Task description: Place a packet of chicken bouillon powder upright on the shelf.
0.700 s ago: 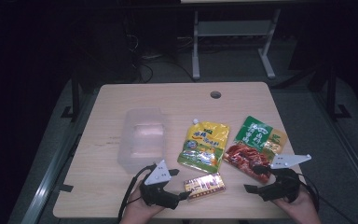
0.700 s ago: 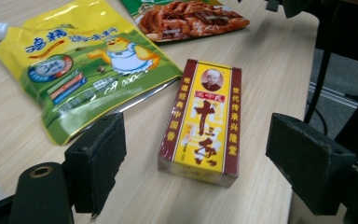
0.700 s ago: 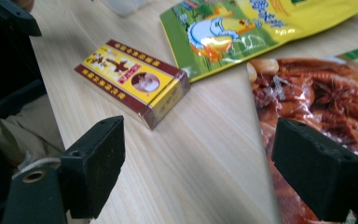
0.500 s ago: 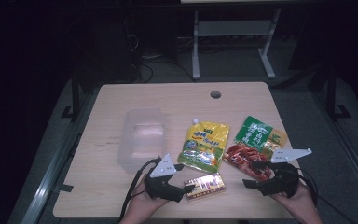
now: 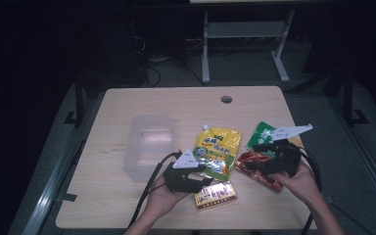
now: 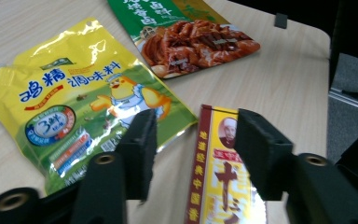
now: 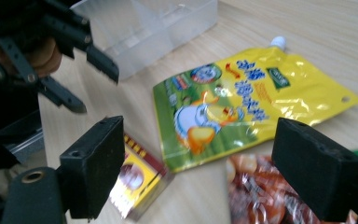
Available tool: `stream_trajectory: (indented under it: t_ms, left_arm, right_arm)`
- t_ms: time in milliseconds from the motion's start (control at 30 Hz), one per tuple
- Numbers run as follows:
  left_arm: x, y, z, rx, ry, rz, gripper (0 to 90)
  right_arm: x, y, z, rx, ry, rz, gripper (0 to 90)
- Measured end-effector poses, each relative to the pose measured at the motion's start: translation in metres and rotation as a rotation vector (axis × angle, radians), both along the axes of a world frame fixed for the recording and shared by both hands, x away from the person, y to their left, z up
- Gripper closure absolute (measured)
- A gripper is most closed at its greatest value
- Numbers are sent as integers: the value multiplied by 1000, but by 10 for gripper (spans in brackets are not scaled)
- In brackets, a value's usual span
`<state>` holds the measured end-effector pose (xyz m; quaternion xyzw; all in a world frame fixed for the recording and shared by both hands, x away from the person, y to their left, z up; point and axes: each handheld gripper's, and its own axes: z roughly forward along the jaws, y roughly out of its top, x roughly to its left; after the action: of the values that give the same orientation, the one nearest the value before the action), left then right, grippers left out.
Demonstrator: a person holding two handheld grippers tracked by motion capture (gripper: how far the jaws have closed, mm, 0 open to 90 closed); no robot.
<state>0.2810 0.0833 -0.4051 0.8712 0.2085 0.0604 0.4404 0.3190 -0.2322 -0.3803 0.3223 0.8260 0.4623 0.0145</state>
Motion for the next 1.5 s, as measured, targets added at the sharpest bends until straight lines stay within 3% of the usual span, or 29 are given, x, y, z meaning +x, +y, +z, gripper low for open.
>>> stream_trajectory:
  t_ms: [33,233,400,433,467,500,533,567,667,867,1000,1200,1500]
  left_arm:
    - [4,-2,1,3,5,2,612]
    - [24,-10,-5,42,30,37,767]
    - [34,-17,-10,78,45,55,822]
    - [36,-21,-13,94,42,69,835]
    - [36,-21,-13,94,42,69,839]
    - [38,-26,-17,106,53,84,840]
    - [38,-26,-17,106,53,84,840]
    - [40,-30,-21,138,57,93,840]
    - [42,-36,-27,181,56,104,839]
    - [43,-42,-35,229,73,126,838]
    - [44,-43,-36,239,71,129,839]
    - [43,-44,-37,247,68,126,839]
    - [44,-44,-37,257,74,115,838]
  right_arm:
    - [11,5,4,-13,1,-3,170]
    - [43,20,13,-48,33,-18,173]
    - [60,30,11,-93,56,-51,175]
    - [67,33,7,-124,75,-80,186]
    - [67,33,7,-124,75,-80,186]
    - [74,35,0,-150,101,-128,209]
    - [74,35,0,-150,101,-128,209]
    - [82,35,-8,-170,125,-160,211]
    - [91,35,-20,-205,159,-213,230]
    - [101,35,-36,-224,210,-272,237]
    - [110,35,-51,-248,280,-311,242]
    - [114,37,-60,-247,304,-340,272]
    - [118,40,-70,-220,337,-329,365]
